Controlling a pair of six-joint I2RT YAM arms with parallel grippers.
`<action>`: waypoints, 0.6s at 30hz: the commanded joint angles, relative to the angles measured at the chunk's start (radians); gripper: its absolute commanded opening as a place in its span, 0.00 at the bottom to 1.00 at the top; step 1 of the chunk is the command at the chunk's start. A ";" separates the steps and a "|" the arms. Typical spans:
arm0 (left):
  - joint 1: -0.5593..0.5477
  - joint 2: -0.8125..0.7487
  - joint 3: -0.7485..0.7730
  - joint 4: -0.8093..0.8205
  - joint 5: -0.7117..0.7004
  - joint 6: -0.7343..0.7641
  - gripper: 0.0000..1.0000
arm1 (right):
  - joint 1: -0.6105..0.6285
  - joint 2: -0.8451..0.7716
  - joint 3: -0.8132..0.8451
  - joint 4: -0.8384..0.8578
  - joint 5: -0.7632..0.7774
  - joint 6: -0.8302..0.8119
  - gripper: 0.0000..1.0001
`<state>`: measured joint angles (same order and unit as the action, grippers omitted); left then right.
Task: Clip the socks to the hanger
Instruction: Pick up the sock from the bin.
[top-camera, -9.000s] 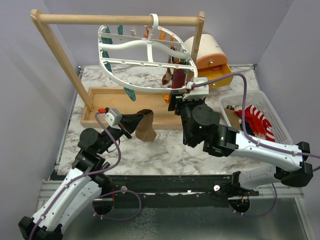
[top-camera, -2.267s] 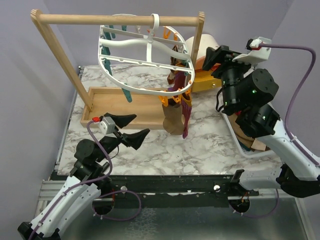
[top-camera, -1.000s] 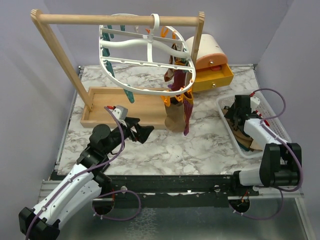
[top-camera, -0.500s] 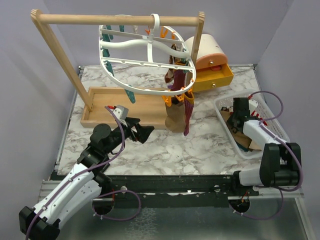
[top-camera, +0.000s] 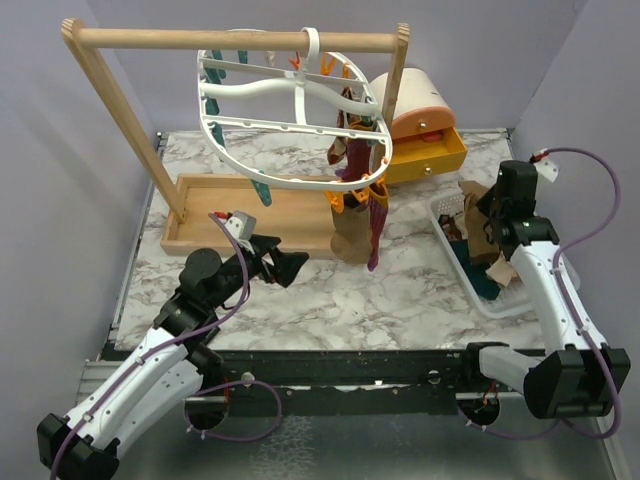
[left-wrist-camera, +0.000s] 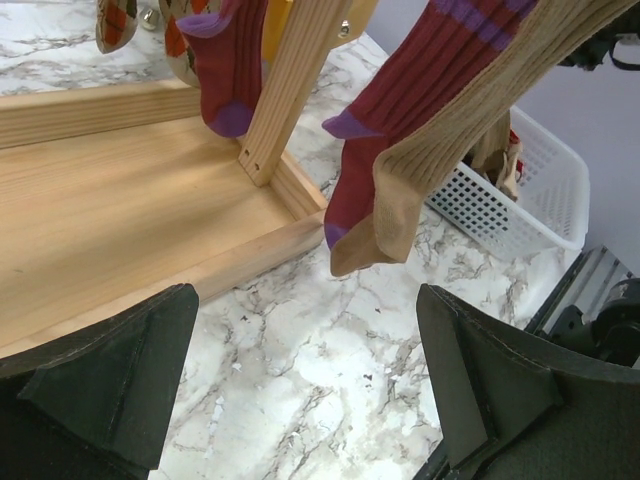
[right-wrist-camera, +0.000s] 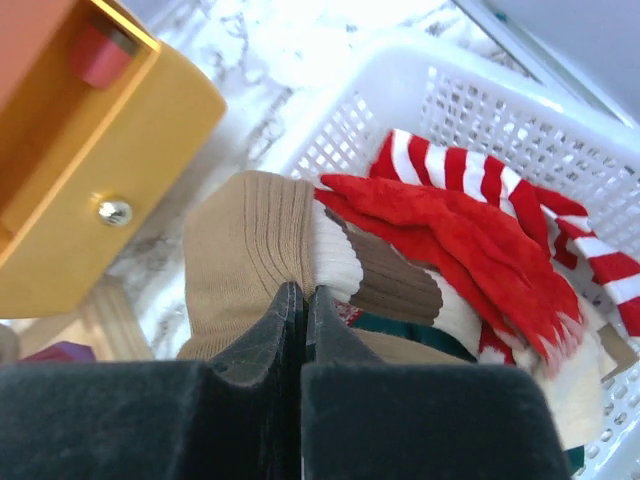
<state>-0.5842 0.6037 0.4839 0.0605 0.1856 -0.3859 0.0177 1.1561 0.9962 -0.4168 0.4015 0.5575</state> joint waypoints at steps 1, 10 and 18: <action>-0.009 -0.033 0.012 -0.002 0.001 -0.010 0.99 | -0.001 -0.055 0.054 -0.088 0.015 -0.003 0.01; -0.017 -0.061 0.012 -0.007 0.001 -0.015 0.99 | -0.011 -0.049 -0.131 -0.051 0.089 -0.013 0.01; -0.020 -0.069 0.011 -0.008 0.001 -0.006 0.99 | -0.130 -0.018 -0.144 0.042 0.016 0.011 0.01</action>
<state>-0.5980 0.5461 0.4839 0.0605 0.1856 -0.3931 -0.0841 1.1343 0.7952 -0.4480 0.4335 0.5518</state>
